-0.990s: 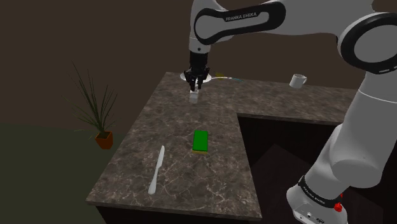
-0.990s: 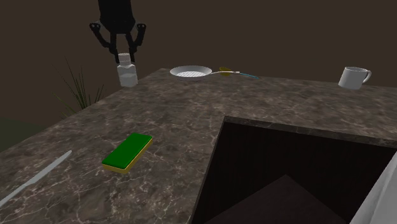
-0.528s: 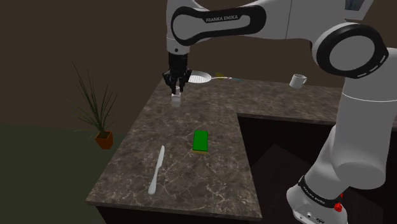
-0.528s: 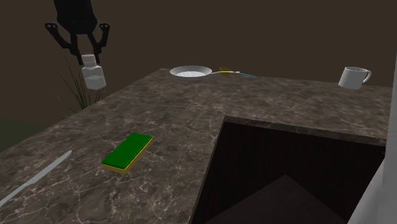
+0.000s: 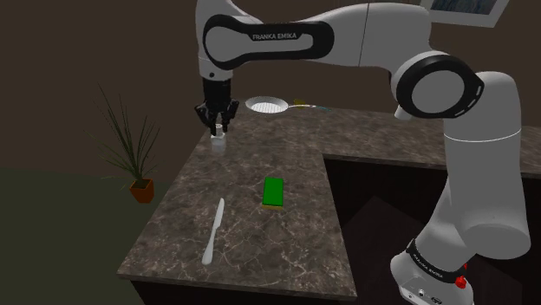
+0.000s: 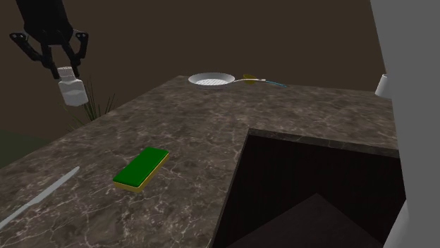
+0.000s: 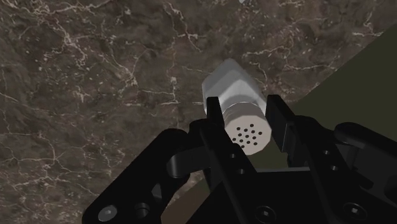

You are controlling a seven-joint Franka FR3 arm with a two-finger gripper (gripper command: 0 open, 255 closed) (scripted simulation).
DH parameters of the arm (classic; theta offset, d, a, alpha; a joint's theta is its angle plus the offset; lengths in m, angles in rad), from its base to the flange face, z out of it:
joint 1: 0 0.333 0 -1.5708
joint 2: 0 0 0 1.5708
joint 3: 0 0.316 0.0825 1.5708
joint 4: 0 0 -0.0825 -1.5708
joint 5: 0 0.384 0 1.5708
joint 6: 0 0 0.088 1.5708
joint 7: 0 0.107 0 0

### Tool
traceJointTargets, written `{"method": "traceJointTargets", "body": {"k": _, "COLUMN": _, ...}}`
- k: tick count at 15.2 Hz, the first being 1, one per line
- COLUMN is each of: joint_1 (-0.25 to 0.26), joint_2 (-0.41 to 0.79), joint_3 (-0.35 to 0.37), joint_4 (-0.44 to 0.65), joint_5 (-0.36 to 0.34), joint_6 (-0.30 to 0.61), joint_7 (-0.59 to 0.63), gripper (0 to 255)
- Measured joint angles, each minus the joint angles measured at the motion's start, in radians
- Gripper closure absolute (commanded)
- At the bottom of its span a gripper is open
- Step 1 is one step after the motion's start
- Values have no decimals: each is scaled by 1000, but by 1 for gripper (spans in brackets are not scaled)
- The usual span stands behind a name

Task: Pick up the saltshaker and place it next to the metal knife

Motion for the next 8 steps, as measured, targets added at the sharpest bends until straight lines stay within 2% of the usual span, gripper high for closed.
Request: {"method": "traceJointTargets", "body": {"k": 8, "joint_1": -2, "joint_2": 1, "joint_3": -1, "joint_4": -103, "joint_5": -1, "joint_6": 103, "joint_7": 3, "gripper": 255}}
